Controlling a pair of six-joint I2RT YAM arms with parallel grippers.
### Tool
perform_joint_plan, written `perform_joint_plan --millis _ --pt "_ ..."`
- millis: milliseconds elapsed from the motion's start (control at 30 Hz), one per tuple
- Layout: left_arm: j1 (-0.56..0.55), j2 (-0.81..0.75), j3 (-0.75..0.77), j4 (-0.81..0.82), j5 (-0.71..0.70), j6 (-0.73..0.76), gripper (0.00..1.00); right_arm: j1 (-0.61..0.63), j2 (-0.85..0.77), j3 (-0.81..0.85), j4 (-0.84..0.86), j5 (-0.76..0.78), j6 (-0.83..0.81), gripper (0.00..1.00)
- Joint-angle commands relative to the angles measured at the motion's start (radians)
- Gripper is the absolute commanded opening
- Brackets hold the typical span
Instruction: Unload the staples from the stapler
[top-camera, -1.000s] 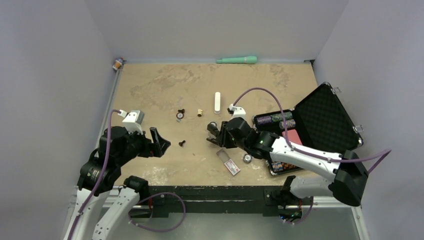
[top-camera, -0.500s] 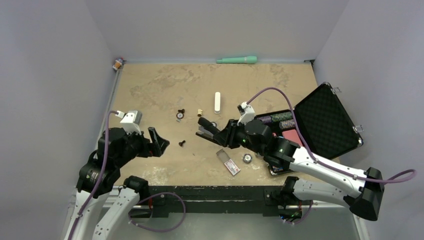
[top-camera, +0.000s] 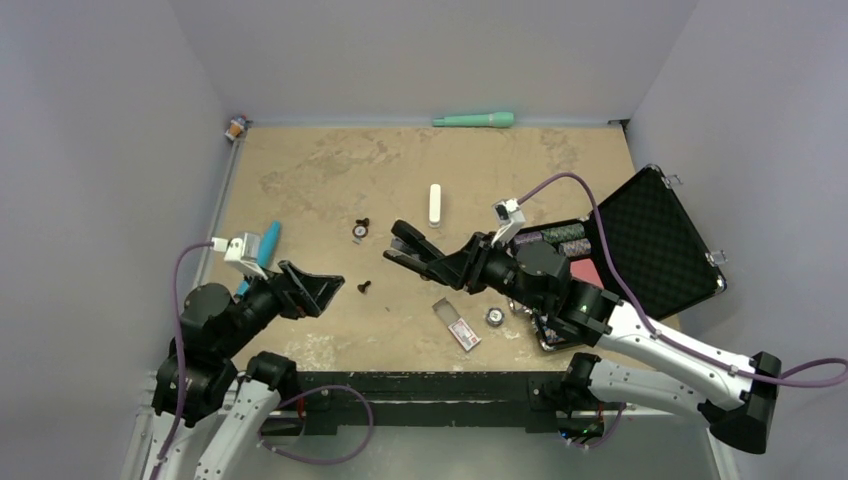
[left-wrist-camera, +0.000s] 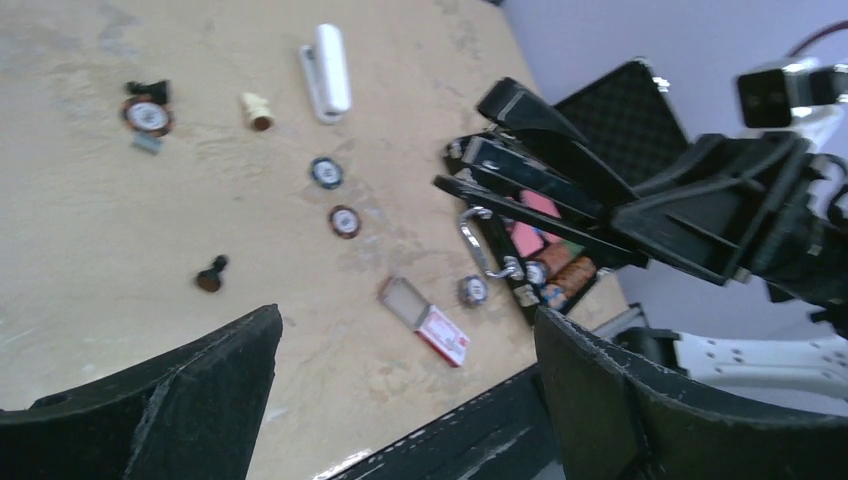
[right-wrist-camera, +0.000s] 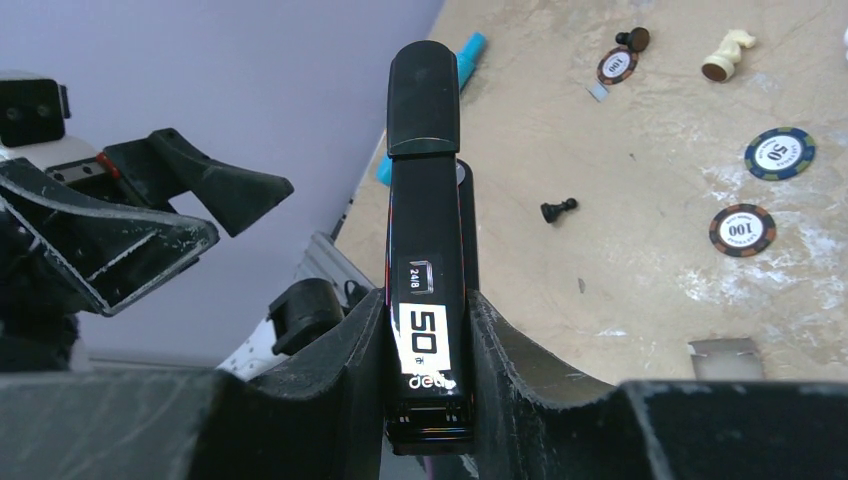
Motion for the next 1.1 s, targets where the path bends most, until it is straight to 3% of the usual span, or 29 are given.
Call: perform_joint_plan --millis 0,133,200,367,567,800,1067 --pt "0.005 -0.056 -0.074 0.289 0.218 -0.138 1.0 0.003 -0.042 0.038 0.146 -0.011 0.041 0.0" --pt "0.007 -0.015 -0.192 0.599 0.388 -0.292 1.0 0.003 -0.045 0.07 0.142 -0.013 0.049 0.0" --pt "0.007 -0.019 -0.29 0.858 0.426 -0.41 1.0 0.003 -0.05 0.086 0.147 -0.017 0.057 0.0" --pt "0.009 0.042 -0.476 1.379 0.443 -0.621 1.0 0.003 -0.063 0.117 0.16 -0.032 0.07 0.0" --pt "0.009 0.222 -0.609 1.85 0.399 -0.794 1.0 0.004 -0.059 0.152 0.171 -0.064 0.068 0.0" --pt "0.007 0.389 -0.623 2.115 0.387 -0.847 1.0 0.004 -0.025 0.168 0.226 -0.087 0.084 0.0" --pt "0.007 0.434 -0.618 2.172 0.382 -0.848 1.0 0.003 0.037 0.161 0.327 -0.108 0.116 0.0"
